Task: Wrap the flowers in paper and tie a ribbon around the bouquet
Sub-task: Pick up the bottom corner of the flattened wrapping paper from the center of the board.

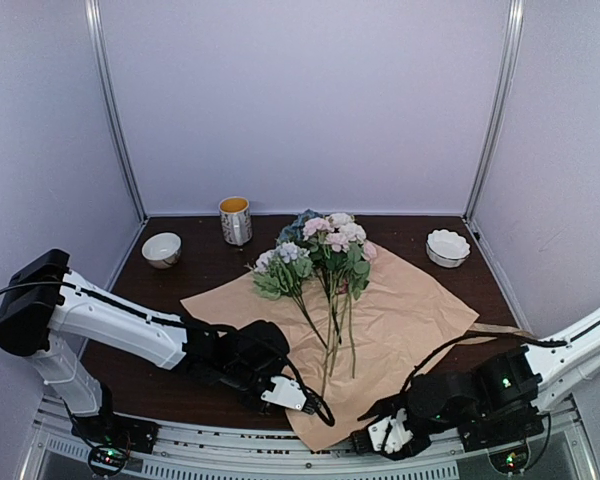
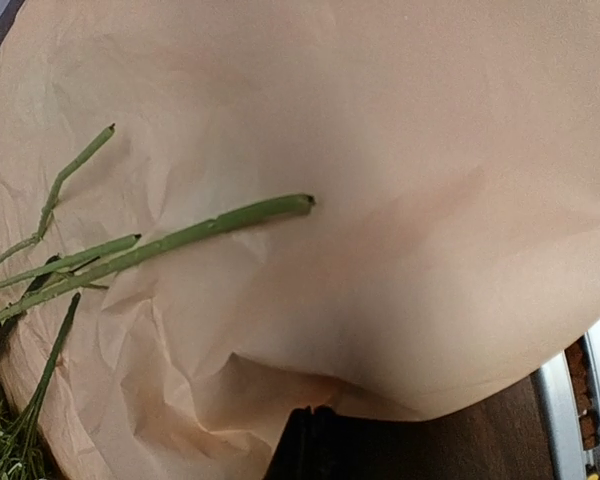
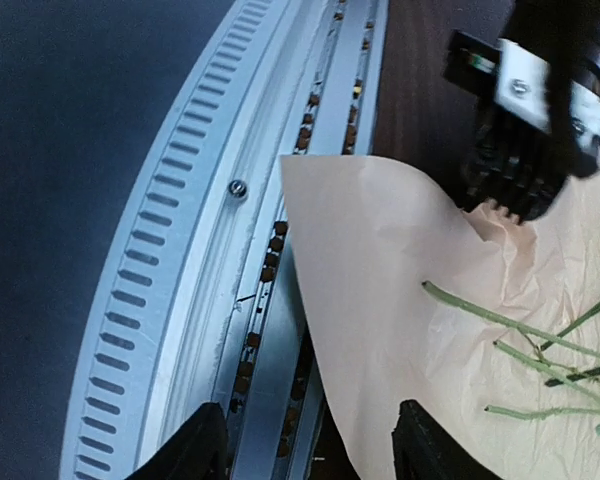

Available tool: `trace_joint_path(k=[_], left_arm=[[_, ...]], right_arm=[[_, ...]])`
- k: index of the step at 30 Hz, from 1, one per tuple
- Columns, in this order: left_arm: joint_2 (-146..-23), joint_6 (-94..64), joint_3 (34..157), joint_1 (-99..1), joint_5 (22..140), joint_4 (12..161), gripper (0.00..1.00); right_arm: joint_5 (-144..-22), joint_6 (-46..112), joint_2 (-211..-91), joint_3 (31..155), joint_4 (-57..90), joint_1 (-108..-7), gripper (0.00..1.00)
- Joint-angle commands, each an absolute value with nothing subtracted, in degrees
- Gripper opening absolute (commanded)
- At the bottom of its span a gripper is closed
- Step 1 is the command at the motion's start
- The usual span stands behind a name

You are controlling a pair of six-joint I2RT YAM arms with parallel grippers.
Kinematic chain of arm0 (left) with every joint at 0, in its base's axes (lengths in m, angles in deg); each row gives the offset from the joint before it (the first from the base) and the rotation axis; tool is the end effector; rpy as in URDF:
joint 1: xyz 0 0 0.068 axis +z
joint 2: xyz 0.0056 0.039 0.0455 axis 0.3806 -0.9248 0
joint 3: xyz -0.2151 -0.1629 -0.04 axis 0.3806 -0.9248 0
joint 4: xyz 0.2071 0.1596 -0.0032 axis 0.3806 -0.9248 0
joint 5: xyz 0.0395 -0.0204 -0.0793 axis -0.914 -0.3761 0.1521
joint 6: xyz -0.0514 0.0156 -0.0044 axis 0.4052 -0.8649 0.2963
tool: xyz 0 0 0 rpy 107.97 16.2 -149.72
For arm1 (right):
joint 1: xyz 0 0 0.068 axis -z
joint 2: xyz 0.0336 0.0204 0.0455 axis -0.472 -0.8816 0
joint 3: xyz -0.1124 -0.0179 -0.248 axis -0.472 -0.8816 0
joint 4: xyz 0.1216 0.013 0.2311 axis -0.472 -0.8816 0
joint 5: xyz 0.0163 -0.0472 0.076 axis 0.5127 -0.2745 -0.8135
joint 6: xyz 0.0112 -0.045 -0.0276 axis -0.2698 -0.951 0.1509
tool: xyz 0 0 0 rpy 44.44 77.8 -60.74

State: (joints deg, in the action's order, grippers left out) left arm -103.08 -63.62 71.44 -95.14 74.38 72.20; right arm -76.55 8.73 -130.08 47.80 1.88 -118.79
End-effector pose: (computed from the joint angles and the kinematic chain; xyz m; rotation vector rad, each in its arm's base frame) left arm 0.0911 -0.2974 0.1485 2.1474 1.4825 -0.2649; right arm -0.0032 0.2089 0.1961 -1.9896 1.4305 0.6358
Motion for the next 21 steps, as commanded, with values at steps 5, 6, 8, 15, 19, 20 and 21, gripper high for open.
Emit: trace_joint_path(k=[5,6,8,15,19,20,21], left_arm=[[-101.61,-62.43,72.67,-94.68,76.35,73.29,0.0],[-101.66,-62.44,72.63,-94.62,76.33,73.29,0.0],[-101.61,-62.4,72.58,-94.61,76.35,73.29,0.0],[-101.45,-62.36,72.67,-94.53,76.56,72.65,0.0],[-100.86,-61.9,73.03,-94.46,75.72,71.06,0.0],[-100.33,-61.22,73.3,-94.44,75.31,70.25,0.01],[-99.41,-60.59,73.56,-94.44,75.32,69.01,0.12]], right_arm=[[-59.54,-10.32,-138.76,43.18,19.77,-122.12,0.66],[-58.84,-10.7,-140.32,43.4,19.97,-122.12,0.65],[-57.65,-10.06,-144.17,44.6,18.83,-122.2,0.62],[-51.7,-8.92,-151.08,47.83,15.5,-122.77,0.18],[-51.78,-8.38,-148.36,47.73,13.22,-123.08,0.0],[-52.39,-8.4,-147.73,47.69,12.11,-123.06,0.0],[-53.11,-8.32,-147.26,47.75,10.66,-123.08,0.0]])
